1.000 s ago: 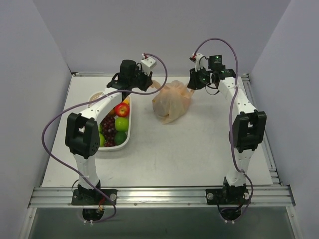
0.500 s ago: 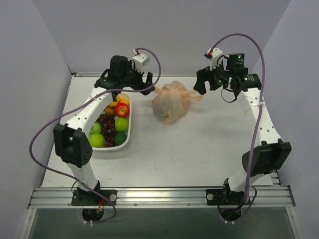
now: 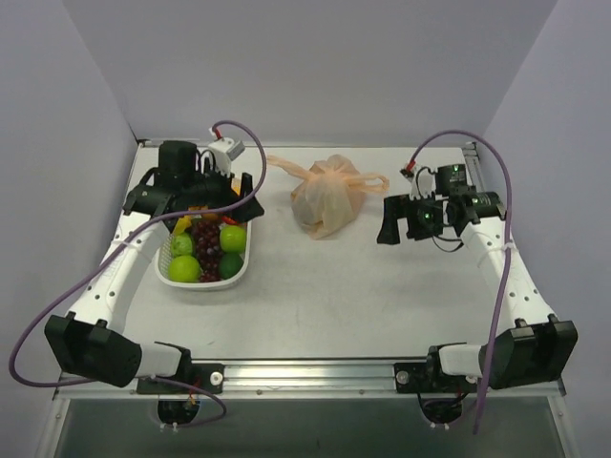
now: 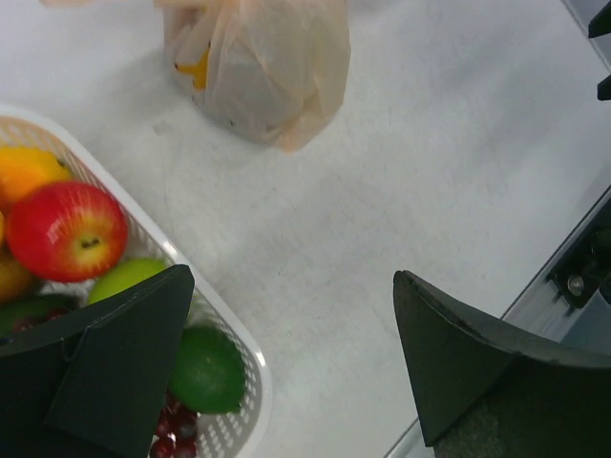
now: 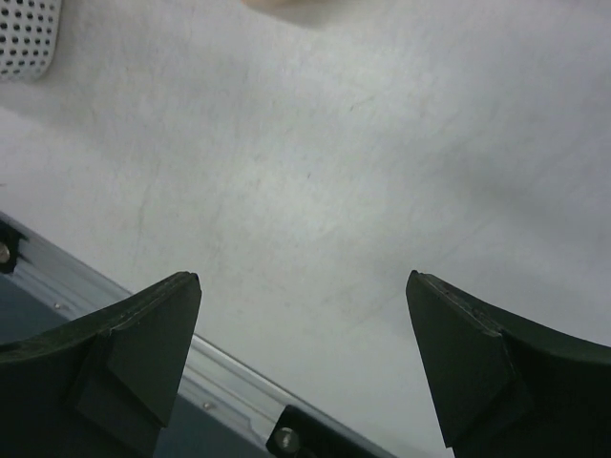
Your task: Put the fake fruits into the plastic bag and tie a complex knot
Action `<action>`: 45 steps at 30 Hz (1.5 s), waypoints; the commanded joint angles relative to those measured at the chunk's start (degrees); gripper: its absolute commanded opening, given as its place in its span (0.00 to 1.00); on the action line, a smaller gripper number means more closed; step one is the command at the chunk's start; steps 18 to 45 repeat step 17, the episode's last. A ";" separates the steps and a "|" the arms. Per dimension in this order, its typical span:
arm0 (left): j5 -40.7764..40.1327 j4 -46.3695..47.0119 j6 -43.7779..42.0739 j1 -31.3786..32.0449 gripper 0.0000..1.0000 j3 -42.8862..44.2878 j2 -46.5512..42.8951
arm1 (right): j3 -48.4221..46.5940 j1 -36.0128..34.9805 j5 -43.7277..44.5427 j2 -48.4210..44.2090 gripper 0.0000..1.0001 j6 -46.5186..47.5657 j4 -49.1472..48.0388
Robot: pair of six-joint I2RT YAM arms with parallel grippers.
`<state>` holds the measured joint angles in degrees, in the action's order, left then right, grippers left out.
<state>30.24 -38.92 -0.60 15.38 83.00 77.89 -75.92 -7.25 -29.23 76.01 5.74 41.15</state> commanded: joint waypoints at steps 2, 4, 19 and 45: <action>-0.01 -6.61 1.74 -0.52 0.97 -7.75 -3.79 | 9.54 -0.75 -4.78 -7.79 0.94 -5.64 -0.34; -0.18 -5.48 1.65 -0.44 0.97 -13.02 -5.89 | 16.05 -1.54 -5.31 -11.38 0.94 -8.37 -3.68; -8.80 -3.01 0.08 4.49 0.97 -21.48 -9.07 | 27.41 -2.33 -8.74 -21.08 1.00 -9.78 -6.96; -8.80 -3.01 0.08 4.49 0.97 -21.48 -9.07 | 27.41 -2.33 -8.74 -21.08 1.00 -9.78 -6.96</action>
